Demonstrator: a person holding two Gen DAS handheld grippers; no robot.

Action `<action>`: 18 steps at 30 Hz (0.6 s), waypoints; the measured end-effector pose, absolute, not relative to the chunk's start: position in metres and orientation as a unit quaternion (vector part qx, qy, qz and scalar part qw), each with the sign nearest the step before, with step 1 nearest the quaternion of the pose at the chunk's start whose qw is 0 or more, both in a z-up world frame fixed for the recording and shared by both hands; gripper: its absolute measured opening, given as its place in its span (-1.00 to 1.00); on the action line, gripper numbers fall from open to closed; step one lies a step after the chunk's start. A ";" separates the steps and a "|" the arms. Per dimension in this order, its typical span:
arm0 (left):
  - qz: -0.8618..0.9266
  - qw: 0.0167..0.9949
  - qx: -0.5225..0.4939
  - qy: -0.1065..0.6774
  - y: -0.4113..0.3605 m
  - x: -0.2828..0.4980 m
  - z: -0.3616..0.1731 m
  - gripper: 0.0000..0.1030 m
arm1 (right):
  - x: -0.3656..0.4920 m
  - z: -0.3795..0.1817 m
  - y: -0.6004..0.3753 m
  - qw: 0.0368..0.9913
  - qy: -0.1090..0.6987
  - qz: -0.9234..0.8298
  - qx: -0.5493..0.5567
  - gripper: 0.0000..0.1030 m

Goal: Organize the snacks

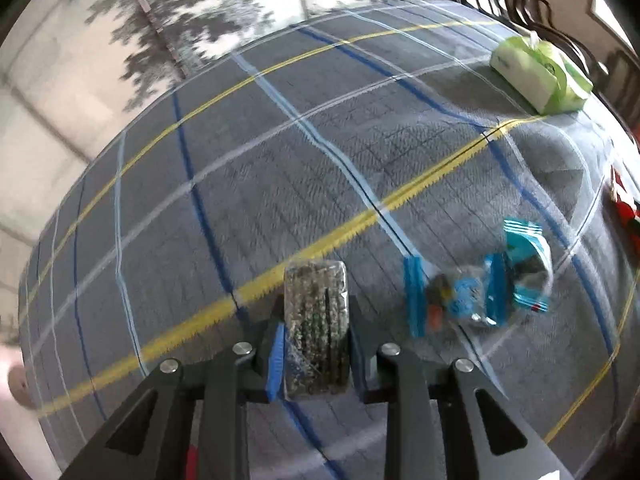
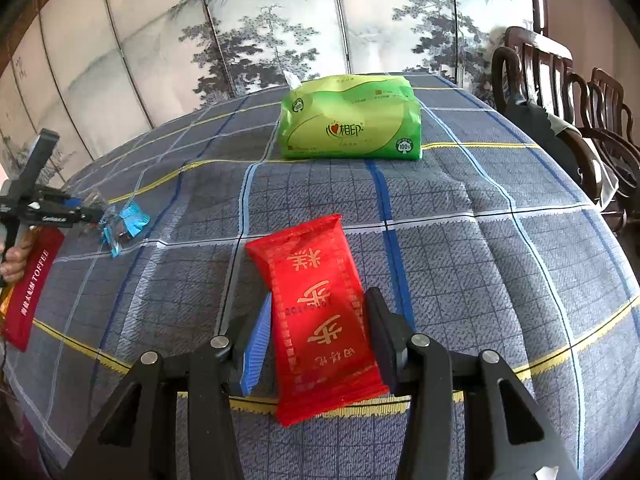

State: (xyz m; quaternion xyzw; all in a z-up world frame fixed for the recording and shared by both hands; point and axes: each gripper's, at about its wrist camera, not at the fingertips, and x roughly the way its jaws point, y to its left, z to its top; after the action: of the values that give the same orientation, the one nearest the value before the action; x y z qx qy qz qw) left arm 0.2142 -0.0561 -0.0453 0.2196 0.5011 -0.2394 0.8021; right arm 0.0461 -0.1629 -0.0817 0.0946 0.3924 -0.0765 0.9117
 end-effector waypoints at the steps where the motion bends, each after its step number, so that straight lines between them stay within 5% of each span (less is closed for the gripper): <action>1: -0.234 0.806 0.210 0.502 -0.054 0.207 -0.043 -0.48 | 0.047 -0.082 -0.162 0.911 0.393 -0.078 0.092 -0.16; 18: -0.148 0.847 0.103 0.501 -0.014 0.037 0.002 -0.48 | 0.056 -0.085 -0.151 0.909 0.401 -0.089 0.071 -0.15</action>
State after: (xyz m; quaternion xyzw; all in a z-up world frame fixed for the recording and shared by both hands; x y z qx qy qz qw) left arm 0.0372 -0.0143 0.0016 0.1031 0.5005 -0.1475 0.8468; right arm 0.0564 -0.1508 -0.0847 0.0713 0.4007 -0.0892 0.9091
